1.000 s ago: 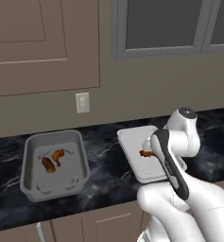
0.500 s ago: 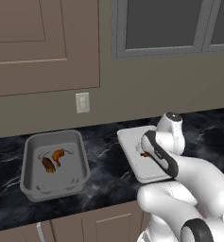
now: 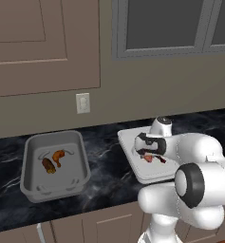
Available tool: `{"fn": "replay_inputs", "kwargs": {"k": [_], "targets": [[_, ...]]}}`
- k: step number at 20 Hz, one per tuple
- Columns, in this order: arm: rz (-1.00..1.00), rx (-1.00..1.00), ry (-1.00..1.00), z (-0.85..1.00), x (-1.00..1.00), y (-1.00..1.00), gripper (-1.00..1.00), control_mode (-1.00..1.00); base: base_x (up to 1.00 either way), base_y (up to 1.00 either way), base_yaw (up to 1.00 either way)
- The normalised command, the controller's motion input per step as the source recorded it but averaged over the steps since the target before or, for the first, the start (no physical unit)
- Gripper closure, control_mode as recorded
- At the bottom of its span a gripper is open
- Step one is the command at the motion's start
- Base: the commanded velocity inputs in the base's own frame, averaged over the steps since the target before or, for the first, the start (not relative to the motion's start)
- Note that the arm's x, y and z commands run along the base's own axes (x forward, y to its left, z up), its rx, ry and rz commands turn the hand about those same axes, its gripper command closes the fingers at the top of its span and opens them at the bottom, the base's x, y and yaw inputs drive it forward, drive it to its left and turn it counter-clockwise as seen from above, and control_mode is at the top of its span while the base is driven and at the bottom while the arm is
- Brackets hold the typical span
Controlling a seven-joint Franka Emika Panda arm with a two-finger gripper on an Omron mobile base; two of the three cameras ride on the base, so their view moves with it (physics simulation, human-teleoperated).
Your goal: Place one sweet potato and one chicken drumstick in each tupperware on the nearby counter, to pack two identical lunches.
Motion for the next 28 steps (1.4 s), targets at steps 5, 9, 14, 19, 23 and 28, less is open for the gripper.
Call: {"fn": "replay_inputs", "kwargs": {"k": [5,9,14,19,23,28], "targets": [[0.00,0.00,0.09,-0.31,0.47,0.00,-1.00,-1.00,0.00,0.00,0.00],[0.00,0.00,0.01,0.10,0.12,-0.01,-1.00,-1.00,0.00,0.00,0.00],[0.00,0.00,-0.02,0.57,-0.54,0.00,-1.00,-1.00,0.00,0.00,0.00],[-0.01,0.00,-0.02,0.73,-0.97,-0.03,-1.00,-1.00,0.00,0.00,0.00],[-0.02,0.00,-0.08,0.89,-1.00,-0.16,-1.00,-1.00,0.00,0.00,0.00],[-0.03,0.00,-0.23,0.57,-1.00,-0.32,-1.00,-1.00,0.00,0.00,0.00]]}}
